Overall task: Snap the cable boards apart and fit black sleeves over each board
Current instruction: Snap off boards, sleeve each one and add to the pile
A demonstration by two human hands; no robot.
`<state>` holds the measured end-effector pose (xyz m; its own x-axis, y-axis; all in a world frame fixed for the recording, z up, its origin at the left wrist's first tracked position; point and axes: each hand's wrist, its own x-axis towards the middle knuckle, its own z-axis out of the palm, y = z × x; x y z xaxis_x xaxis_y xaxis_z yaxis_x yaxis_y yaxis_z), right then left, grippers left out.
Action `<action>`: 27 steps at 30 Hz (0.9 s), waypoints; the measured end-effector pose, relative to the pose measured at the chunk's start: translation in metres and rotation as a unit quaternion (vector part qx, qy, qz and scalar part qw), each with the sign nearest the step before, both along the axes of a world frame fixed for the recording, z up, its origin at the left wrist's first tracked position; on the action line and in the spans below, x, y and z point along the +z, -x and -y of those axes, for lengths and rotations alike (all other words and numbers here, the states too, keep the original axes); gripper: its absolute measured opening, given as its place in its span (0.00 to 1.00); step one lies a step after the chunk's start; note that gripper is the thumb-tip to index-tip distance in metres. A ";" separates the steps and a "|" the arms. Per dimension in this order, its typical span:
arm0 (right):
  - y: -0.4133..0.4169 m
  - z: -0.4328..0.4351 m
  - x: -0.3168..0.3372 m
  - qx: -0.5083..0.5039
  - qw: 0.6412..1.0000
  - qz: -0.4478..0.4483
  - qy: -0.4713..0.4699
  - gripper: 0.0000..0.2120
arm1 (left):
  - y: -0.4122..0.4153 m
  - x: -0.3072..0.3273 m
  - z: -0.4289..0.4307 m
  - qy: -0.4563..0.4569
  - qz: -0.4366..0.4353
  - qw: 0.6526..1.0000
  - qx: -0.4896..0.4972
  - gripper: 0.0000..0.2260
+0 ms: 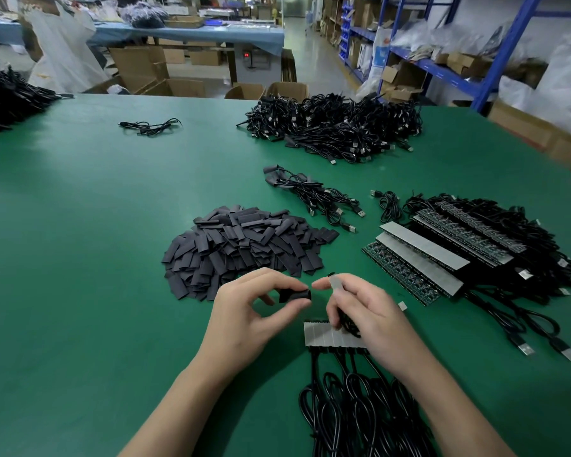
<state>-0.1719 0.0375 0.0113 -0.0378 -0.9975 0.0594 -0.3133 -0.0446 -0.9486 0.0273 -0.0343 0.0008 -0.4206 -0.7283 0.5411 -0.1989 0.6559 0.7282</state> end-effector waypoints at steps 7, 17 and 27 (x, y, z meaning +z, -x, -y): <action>0.001 -0.002 0.002 -0.002 0.999 -0.032 0.017 0.07 | -0.003 -0.003 0.003 -0.003 0.011 1.000 0.011 0.06; 0.001 -0.004 0.004 -0.036 0.998 -0.051 0.023 0.08 | -0.005 -0.007 0.006 0.020 0.060 0.998 0.011 0.06; 0.001 -0.003 0.004 -0.033 0.998 -0.044 -0.002 0.09 | -0.005 -0.004 0.002 0.059 0.116 0.991 0.030 0.07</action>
<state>-0.1731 0.0408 0.0157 -0.0977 -0.9934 0.0604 -0.3980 -0.0166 -0.9172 0.0327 -0.0363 -0.0036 -0.5008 -0.6932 0.5184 -0.3929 0.7157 0.5775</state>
